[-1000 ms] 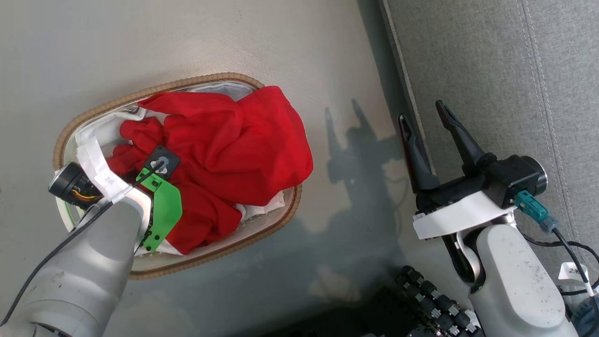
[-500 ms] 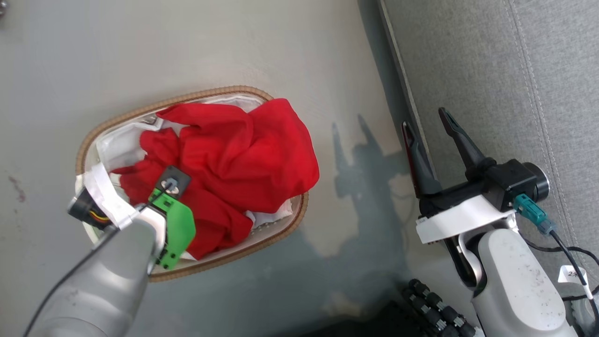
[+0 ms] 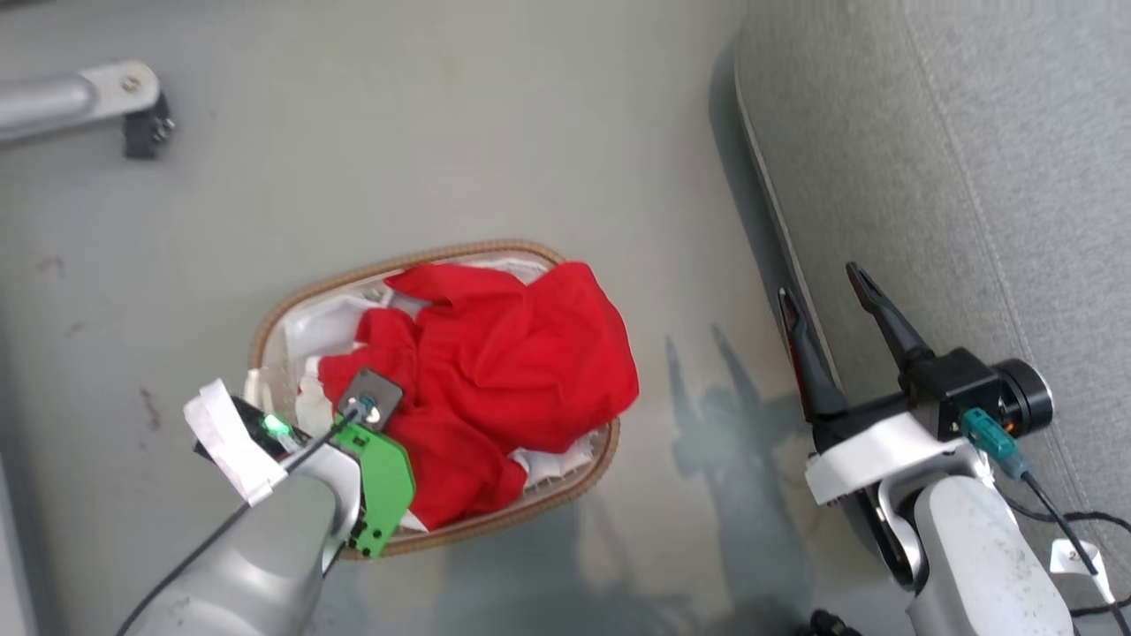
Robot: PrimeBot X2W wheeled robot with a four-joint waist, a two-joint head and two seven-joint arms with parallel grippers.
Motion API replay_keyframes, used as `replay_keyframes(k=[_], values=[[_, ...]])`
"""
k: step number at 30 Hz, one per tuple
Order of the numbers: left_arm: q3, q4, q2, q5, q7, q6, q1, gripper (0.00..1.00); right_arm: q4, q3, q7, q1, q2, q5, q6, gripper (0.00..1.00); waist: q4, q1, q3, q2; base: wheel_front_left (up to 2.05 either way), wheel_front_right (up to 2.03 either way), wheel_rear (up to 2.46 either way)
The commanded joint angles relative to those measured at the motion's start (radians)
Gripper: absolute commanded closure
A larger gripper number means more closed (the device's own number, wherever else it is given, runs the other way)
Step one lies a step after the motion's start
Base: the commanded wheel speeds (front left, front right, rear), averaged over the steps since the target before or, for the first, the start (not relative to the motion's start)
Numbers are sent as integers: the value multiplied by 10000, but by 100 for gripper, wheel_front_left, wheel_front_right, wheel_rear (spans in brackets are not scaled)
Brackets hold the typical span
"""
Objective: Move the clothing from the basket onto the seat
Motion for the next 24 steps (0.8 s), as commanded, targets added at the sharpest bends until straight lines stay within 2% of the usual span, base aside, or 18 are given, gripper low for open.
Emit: replay_keyframes(k=[1,14,24], values=[[-60,-60,-58,-68,-158,5,205,100,72,-95,-49,264,-50,-149,-7,0,677,1,-1518,0,0,0,0],[-363,-1368,189,-404,-1086,5,624,100,489,-530,-49,1878,-49,-629,-7,0,1229,1,-4923,0,0,0,0],[-316,-3388,976,-126,-1081,89,-680,100,476,-625,-49,2387,-47,-681,-7,0,1249,1,-5880,0,0,0,0]])
